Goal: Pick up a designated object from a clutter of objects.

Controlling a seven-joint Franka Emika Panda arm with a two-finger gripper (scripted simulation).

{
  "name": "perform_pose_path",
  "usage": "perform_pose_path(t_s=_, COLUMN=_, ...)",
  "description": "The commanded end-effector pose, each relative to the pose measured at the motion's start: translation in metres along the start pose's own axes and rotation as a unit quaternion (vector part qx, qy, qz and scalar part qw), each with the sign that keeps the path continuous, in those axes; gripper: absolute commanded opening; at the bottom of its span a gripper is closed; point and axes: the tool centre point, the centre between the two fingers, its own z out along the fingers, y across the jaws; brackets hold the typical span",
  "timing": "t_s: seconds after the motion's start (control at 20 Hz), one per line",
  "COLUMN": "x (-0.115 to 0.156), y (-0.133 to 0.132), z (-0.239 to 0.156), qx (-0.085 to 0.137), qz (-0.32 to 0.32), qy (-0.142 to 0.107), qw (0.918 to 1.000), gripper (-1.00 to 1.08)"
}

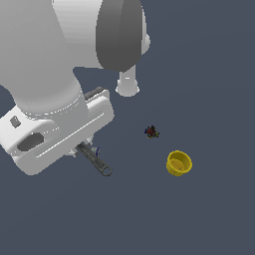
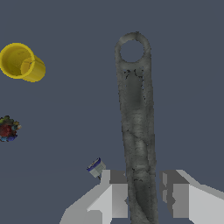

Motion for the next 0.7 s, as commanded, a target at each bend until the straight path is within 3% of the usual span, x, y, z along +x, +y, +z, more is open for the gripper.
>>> perform_pose_path(t_s=0.0, x=-0.004, y=0.006, z=-0.015, qx=0.001, qz=0.0, qy=0.0, qw=1.0, gripper=-1.0)
perform_pose_path(t_s=0.65, x=-0.012, y=0.021, z=-0.045, qx=0.0, qz=0.0, qy=-0.001, qw=1.0, gripper=-1.0)
